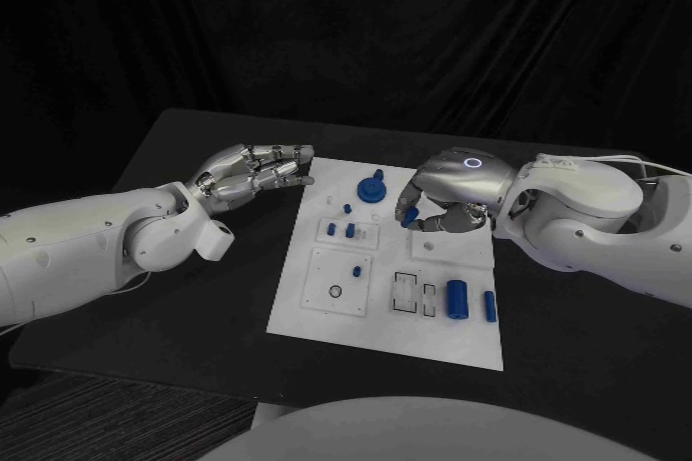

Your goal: Assemble the parts on the task board

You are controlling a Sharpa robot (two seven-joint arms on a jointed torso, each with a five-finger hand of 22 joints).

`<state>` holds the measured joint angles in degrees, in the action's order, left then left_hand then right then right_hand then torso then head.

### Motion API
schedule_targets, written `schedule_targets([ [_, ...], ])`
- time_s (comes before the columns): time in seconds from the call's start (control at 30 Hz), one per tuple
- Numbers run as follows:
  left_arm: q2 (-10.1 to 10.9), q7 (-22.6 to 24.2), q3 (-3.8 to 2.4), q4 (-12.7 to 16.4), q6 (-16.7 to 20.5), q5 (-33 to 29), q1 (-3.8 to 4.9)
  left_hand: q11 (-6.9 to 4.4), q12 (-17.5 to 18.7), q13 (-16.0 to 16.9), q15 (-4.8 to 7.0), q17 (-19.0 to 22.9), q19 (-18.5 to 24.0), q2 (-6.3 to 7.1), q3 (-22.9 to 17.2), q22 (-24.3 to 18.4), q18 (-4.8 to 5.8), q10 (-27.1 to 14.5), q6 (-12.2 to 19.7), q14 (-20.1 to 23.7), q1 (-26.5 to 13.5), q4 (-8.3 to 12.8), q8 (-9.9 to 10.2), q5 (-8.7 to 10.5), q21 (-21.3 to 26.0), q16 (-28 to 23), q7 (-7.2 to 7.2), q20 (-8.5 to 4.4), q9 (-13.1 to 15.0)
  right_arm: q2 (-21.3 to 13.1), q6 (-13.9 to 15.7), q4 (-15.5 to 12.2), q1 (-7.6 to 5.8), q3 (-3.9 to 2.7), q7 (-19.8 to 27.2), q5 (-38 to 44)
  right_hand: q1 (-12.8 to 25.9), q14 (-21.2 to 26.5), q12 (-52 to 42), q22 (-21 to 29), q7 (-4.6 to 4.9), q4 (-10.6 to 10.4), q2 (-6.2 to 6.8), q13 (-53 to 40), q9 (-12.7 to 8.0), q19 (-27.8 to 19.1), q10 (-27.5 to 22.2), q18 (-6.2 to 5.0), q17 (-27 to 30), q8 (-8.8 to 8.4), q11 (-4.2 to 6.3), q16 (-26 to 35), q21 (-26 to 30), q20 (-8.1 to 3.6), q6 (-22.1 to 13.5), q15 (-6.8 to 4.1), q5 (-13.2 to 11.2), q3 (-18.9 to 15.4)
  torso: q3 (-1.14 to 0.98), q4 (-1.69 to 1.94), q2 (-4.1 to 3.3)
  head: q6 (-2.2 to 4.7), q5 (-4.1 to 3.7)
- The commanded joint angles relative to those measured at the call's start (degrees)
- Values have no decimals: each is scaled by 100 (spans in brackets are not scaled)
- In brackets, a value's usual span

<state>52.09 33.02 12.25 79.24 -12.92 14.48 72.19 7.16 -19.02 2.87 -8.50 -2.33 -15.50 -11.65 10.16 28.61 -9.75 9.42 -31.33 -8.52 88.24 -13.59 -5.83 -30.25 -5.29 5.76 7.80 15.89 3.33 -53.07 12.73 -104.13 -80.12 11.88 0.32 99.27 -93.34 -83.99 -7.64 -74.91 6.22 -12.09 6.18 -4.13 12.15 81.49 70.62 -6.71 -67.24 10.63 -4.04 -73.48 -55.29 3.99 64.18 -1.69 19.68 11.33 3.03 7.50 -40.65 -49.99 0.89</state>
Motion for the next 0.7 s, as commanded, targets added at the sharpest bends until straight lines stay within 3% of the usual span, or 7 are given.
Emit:
schedule_targets([
  [0.03, -29, 61, -5, -19, -108, -31, -14, 9, -31, 5, -18, -7, -36, 2, -34, -8, -70, 37, -42, -35, 67, 11, -26, -36, -40, 26, -13, -2, 8, 192, -258, -34, -8, 0, -185, 30, -10, -155, 19, -742, 3, -1, 68, 5, 4, 15, 177, 87, 7, -35, 142, 4, 16, -1, 30, -21, -31, 35, 8, 3, 1, -1, 45],
  [0.23, -68, 71, -6, -43, -114, -31, -30, 13, -27, 5, -18, -4, -28, -3, -43, -27, -70, 37, -30, -27, 73, 18, -24, -45, -37, 22, -11, -2, 7, 718, -317, 83, 143, -1, -134, 63, -30, -162, 38, -740, -1, 30, 80, 7, 5, 14, 202, 85, -10, -49, 150, -8, 17, -6, 45, -28, -45, 87, 8, 3, 12, -1, 102],
  [0.43, -75, 80, -6, -5, -79, -31, -35, 14, -15, 2, -17, 2, 2, -25, -72, -78, -68, 28, 9, -6, 80, 30, -12, -41, -23, 13, -1, -5, 0, 1263, -214, 348, 438, -2, -96, 376, -17, -165, 51, -733, -11, 67, 134, 3, 12, 10, 270, 79, 4, -58, 163, 3, 37, -14, 96, -39, -31, 138, -3, 25, 8, -1, 133],
  [0.57, -78, 79, -6, -22, -63, -31, -37, 22, -14, 1, -9, 4, 13, -30, -84, -92, -68, 28, -8, -1, 86, 37, -16, -42, -17, 11, 0, -10, 3, 1536, -208, 507, 647, -3, -85, 533, -9, -170, 67, -725, -12, 85, 157, 5, 10, 4, 290, 72, -5, -77, 166, -3, 66, -20, 98, -44, 4, 172, -16, 11, 12, -1, 190],
  [0.7, -75, 78, -7, -30, -55, -31, -37, 22, -14, 1, -9, 4, 13, -30, -84, -92, -68, 28, -8, -1, 86, 37, -16, -42, -17, 11, 0, -10, 3, 1717, -197, 632, 799, -3, -71, 635, 9, -173, 84, -659, -6, 100, 179, 5, 1, -52, 312, 23, 12, -116, 166, 7, 346, -25, 72, -46, 26, 212, -11, 46, 18, -1, 167],
])
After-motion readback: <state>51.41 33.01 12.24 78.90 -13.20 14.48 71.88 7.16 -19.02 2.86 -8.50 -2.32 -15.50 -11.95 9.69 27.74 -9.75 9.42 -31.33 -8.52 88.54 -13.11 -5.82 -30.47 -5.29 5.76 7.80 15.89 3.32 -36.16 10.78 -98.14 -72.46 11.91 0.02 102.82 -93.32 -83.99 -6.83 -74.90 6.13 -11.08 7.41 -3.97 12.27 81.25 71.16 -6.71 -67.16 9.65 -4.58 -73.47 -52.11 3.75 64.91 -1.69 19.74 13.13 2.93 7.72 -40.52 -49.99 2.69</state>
